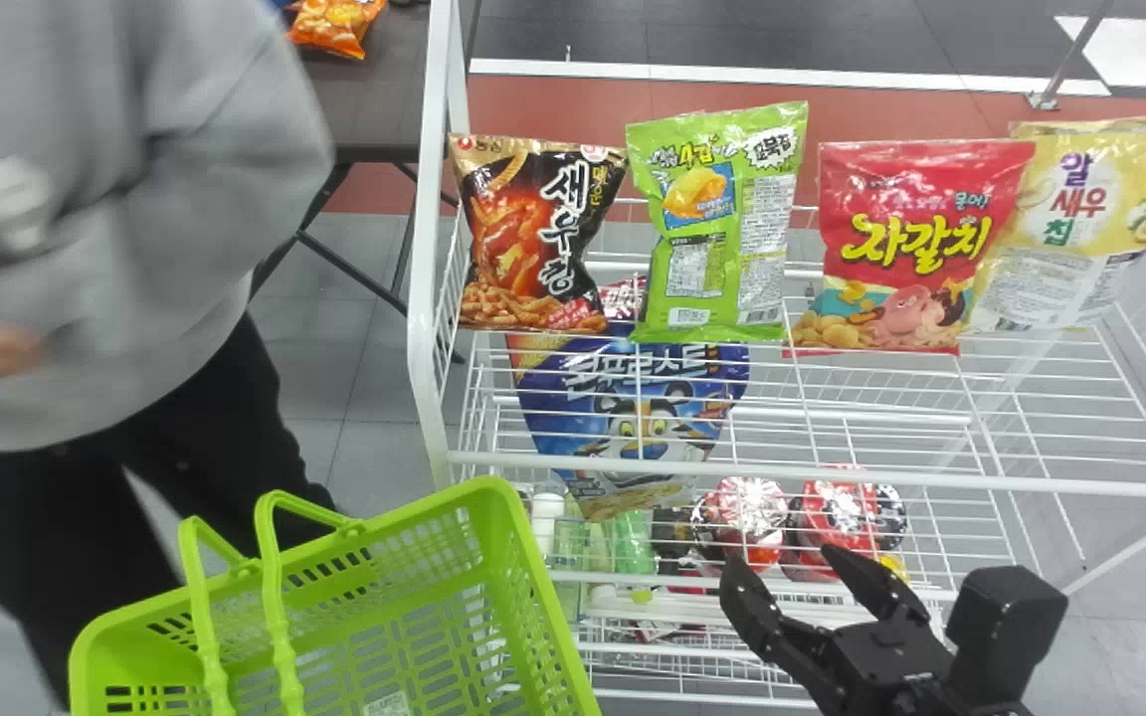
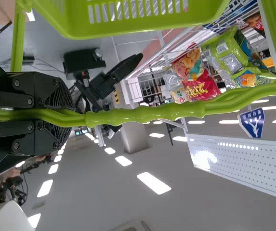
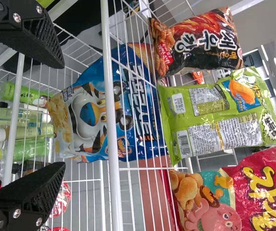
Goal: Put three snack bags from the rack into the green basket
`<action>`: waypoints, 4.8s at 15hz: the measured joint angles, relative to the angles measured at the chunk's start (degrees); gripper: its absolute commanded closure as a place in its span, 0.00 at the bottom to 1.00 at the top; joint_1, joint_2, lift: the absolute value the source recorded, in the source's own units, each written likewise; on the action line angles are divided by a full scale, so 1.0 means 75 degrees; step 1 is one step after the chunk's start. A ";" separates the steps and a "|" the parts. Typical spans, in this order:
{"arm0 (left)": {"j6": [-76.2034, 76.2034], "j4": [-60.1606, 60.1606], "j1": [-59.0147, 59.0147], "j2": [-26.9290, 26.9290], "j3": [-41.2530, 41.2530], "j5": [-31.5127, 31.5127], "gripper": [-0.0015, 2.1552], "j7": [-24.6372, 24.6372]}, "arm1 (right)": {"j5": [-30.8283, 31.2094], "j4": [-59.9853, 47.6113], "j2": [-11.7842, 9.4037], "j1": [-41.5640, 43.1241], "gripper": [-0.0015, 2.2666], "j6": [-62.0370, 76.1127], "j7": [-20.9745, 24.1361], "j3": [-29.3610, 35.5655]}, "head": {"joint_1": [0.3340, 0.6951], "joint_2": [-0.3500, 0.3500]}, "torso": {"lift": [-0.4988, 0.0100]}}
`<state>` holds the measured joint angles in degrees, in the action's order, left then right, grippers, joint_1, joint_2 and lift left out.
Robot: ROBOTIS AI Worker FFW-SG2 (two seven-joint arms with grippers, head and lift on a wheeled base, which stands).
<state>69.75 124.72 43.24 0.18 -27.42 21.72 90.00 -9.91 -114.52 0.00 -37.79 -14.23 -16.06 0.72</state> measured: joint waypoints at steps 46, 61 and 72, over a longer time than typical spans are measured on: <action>0.0703 0.0348 -0.0045 0.0000 0.0060 -0.0003 1.00 0.0000 | -0.1767 0.6798 0.0000 0.7402 0.99 0.2037 0.0534 -0.3309 | 1.00 0.86 | 0.98; 0.1133 0.0280 -0.0557 0.0000 -0.0501 0.0046 1.00 0.0000 | 0.0418 -0.1634 -0.0467 0.1051 0.99 -0.0197 0.1518 -0.2289 | 1.00 0.86 | 0.98; 0.1196 0.0110 -0.0597 0.0000 -0.0457 0.0010 1.00 0.0000 | -0.0867 -0.2557 -0.1480 0.0999 0.00 -0.3523 0.1256 -0.3990 | 1.00 1.00 | 0.98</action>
<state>78.72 125.54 38.76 0.17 -30.85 21.79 90.00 -16.41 -133.70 -11.10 -30.30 -40.65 -6.64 -29.20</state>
